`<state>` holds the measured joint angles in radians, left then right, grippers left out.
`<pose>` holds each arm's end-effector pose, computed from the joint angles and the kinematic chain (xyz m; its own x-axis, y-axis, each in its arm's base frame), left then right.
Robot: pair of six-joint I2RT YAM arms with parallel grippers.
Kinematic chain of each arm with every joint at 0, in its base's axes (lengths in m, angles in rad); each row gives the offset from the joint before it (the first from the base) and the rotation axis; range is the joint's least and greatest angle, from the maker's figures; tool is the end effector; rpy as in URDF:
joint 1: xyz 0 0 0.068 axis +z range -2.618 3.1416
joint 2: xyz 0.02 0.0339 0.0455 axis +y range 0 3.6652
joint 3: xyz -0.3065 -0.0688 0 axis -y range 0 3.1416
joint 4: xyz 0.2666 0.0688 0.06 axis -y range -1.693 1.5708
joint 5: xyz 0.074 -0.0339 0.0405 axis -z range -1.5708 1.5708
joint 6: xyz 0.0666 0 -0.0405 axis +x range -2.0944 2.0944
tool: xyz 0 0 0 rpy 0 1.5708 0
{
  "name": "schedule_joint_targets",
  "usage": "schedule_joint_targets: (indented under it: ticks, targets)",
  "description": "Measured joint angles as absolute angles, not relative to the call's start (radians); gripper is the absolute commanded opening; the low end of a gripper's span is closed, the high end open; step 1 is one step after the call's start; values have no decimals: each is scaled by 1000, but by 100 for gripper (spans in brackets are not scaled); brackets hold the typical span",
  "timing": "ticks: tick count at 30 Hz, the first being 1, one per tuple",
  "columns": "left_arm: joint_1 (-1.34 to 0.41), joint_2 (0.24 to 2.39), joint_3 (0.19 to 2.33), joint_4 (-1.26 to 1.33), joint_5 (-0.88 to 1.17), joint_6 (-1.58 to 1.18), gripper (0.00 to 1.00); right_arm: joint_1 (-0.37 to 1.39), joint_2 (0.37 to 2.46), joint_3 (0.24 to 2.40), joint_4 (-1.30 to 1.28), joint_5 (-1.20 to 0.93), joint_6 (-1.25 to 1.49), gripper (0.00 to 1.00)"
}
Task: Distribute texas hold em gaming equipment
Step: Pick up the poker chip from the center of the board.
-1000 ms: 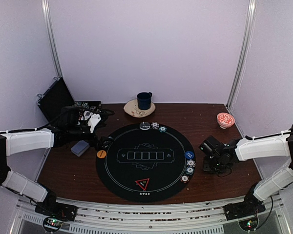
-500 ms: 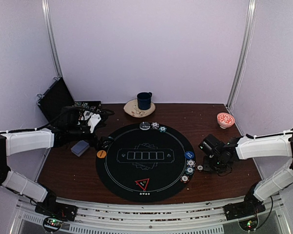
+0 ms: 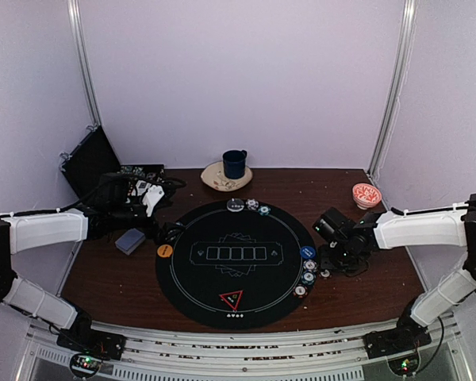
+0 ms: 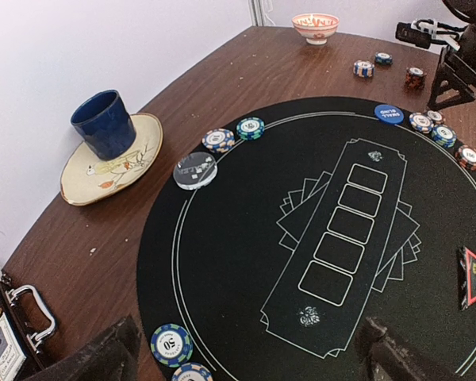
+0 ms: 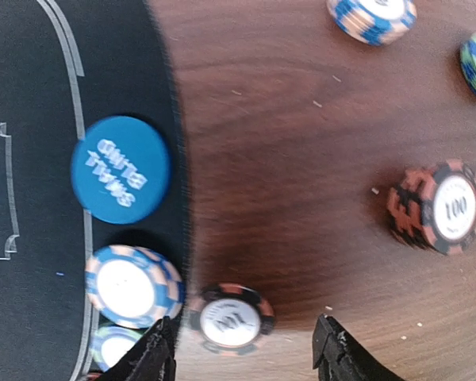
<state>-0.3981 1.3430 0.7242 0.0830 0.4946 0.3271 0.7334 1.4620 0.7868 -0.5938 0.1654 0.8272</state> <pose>0.2798 -0.1519 0.2386 -0.2151 0.3973 -0.8921 0.8306 0.5549 0.0468 0.2108 0.1752 0.1650 -0.9394 0.1308 -0.3169 0.0997 0.9886 0.1124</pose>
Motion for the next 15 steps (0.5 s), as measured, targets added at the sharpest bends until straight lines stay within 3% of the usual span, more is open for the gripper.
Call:
schedule_joint_targets:
  ticks: [15]
  targets:
    - [-398, 1343, 724, 83, 495, 327, 98, 736, 1524, 811, -599, 163, 811, 57]
